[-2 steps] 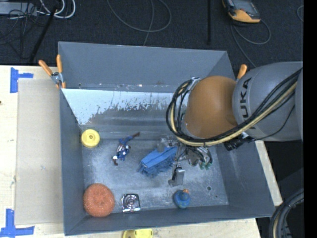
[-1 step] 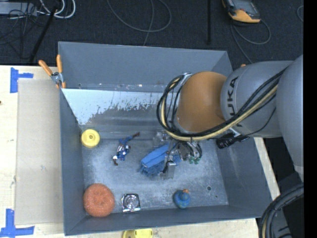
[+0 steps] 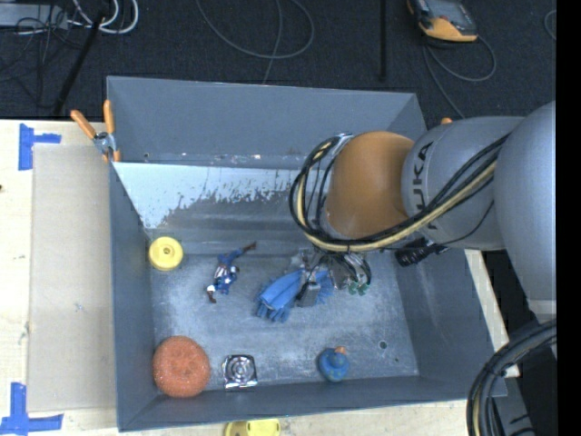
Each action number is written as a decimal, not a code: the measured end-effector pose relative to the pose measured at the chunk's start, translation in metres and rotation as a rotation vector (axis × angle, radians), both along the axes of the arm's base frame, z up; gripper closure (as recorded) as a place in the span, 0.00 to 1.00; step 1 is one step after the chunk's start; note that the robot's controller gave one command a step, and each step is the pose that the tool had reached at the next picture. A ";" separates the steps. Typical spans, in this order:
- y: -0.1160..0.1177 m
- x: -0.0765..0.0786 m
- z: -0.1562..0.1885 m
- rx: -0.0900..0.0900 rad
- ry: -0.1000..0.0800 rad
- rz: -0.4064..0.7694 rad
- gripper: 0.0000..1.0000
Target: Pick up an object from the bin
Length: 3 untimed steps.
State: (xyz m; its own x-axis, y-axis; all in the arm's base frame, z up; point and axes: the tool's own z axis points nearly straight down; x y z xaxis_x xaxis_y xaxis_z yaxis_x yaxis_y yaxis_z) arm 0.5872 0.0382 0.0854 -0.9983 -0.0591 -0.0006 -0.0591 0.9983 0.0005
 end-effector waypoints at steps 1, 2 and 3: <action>0.000 0.000 0.000 0.000 0.000 -0.002 1.00; 0.000 0.000 0.000 0.000 0.000 -0.004 1.00; 0.000 0.000 0.000 0.000 0.000 -0.004 1.00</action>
Offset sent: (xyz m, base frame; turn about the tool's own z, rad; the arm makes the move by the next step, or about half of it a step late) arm 0.0000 0.0000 0.0000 0.0000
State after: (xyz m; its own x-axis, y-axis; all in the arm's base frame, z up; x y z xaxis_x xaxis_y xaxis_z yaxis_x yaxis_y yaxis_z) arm 0.5872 0.0380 0.0854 -0.9985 -0.0548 -0.0004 -0.0548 0.9985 0.0009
